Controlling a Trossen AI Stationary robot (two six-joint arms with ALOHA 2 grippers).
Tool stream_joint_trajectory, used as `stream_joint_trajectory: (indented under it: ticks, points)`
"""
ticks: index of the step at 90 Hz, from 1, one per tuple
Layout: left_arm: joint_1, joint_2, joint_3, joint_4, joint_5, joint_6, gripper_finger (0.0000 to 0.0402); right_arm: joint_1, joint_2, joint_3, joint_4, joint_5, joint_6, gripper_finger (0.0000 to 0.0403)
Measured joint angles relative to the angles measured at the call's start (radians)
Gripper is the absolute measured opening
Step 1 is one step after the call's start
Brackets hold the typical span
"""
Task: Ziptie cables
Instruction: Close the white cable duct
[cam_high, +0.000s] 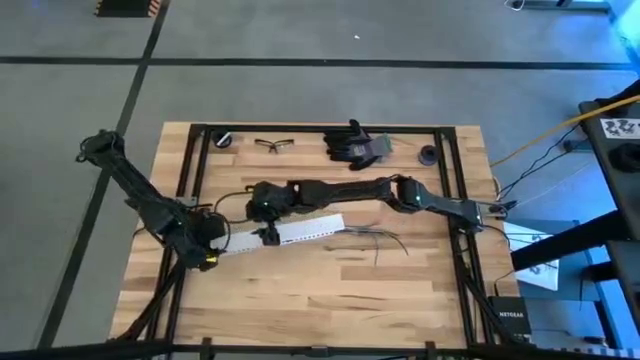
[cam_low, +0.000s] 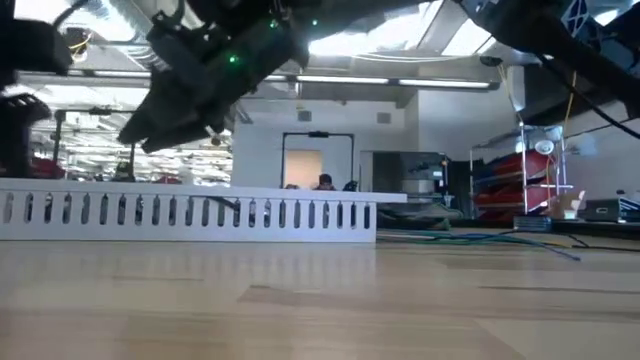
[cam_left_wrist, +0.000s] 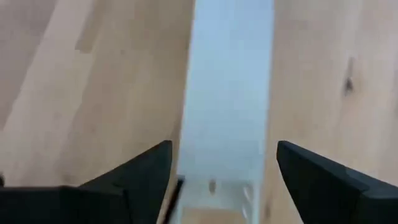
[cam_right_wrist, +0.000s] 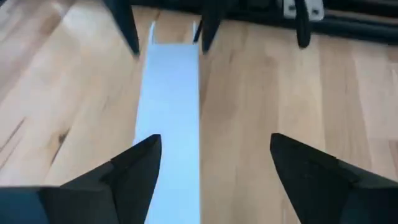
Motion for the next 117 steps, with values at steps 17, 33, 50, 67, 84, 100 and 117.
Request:
stream_joint_trajectory:
  ticks: [17,33,50,67,84,100,117]
  points:
    - [-0.136,-0.005,0.007,-0.044,-0.022,-0.119,0.0274,0.018,-0.003,-0.004,-0.013,-0.023,-0.01,0.0287]
    - [-0.3,-0.007,0.008,-0.033,-0.095,-0.31,0.0274,0.035,-0.003,-0.024,-0.003,-0.018,-0.008,0.0287]
    - [-0.386,0.035,0.001,-0.031,-0.104,-0.447,0.0274,0.043,-0.002,-0.024,-0.017,-0.008,-0.008,0.0287]
    - [-0.403,0.121,-0.033,0.003,-0.035,-0.501,0.0274,0.041,0.008,-0.024,-0.054,0.058,-0.024,0.0287]
    - [-0.403,0.162,-0.033,0.003,-0.038,-0.532,0.0274,0.035,0.038,-0.023,-0.091,0.068,-0.035,0.0287]
    - [-0.402,0.162,-0.033,0.003,-0.039,-0.563,0.0274,0.036,0.037,-0.018,-0.241,0.088,-0.045,0.0287]
    - [-0.401,0.162,-0.033,0.002,-0.053,-0.569,0.0274,0.037,0.039,-0.028,-0.429,0.113,-0.047,0.0287]
